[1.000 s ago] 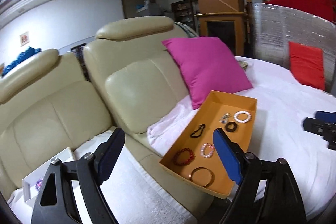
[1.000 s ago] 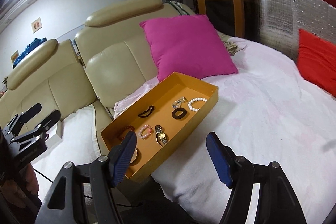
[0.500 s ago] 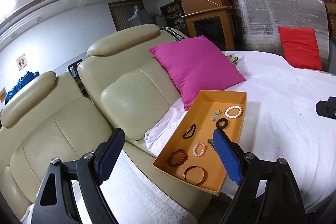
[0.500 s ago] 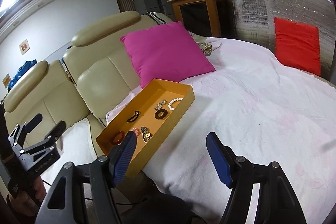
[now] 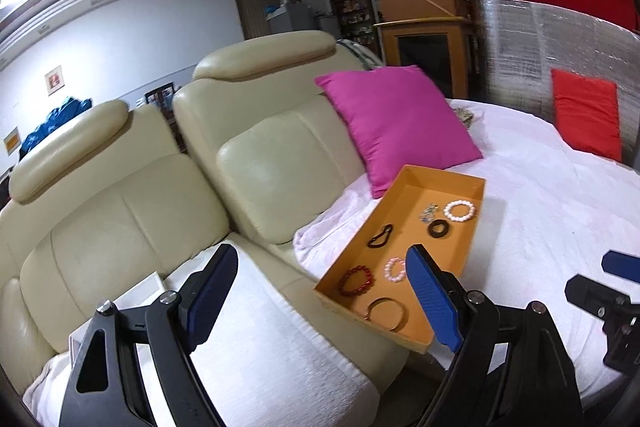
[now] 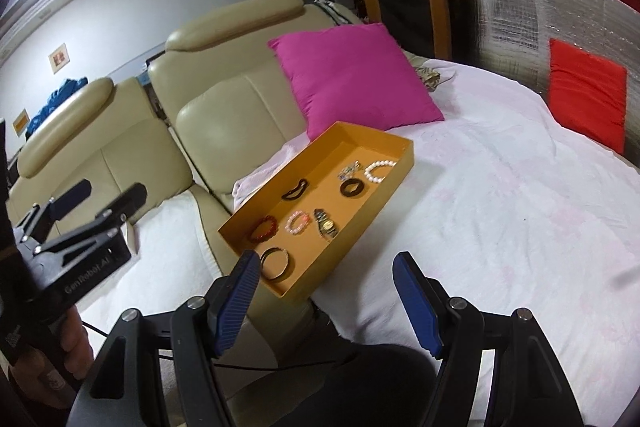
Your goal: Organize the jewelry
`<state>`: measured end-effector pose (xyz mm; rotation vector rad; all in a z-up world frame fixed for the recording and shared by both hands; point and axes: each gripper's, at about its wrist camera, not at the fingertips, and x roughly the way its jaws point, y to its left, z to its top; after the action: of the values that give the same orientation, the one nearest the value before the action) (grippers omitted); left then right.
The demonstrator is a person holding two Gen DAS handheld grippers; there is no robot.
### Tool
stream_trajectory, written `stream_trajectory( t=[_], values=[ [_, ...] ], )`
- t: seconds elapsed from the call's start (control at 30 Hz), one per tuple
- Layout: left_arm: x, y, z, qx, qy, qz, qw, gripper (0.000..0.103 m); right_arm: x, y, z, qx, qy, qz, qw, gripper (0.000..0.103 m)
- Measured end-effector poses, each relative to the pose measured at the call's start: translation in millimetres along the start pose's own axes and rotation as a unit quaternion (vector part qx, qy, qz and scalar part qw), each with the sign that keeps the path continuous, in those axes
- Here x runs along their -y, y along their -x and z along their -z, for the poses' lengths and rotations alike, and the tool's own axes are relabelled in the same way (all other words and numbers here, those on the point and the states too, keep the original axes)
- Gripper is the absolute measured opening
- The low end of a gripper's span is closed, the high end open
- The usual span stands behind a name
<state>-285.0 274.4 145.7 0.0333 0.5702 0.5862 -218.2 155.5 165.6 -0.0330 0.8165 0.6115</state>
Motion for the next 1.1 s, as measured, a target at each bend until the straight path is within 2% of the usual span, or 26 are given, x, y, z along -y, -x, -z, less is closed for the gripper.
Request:
stream_trajectory(
  t=[0.2, 0.33, 0.77, 1.1],
  values=[
    [-30, -7, 8, -0.005, 0.027, -0.035, 0.9990, 0.086, -25, -3, 4, 0.000, 0.011, 0.004, 1.000, 0.072],
    [-36, -12, 12, -0.010, 0.038, -0.028, 0.9988, 0.086, -31, -6, 2, 0.004, 0.020, 0.015, 1.000, 0.072],
    [-17, -27, 15, -0.016, 0.006, -0.024, 0.9995, 0.086, -17, -21, -3, -0.002, 0.003, 0.018, 1.000, 0.072],
    [-15, -52, 15, -0.034, 0.007, -0.020, 0.9992, 0.086, -15, -43, -14, -0.013, 0.007, 0.021, 1.000, 0.072]
  ],
)
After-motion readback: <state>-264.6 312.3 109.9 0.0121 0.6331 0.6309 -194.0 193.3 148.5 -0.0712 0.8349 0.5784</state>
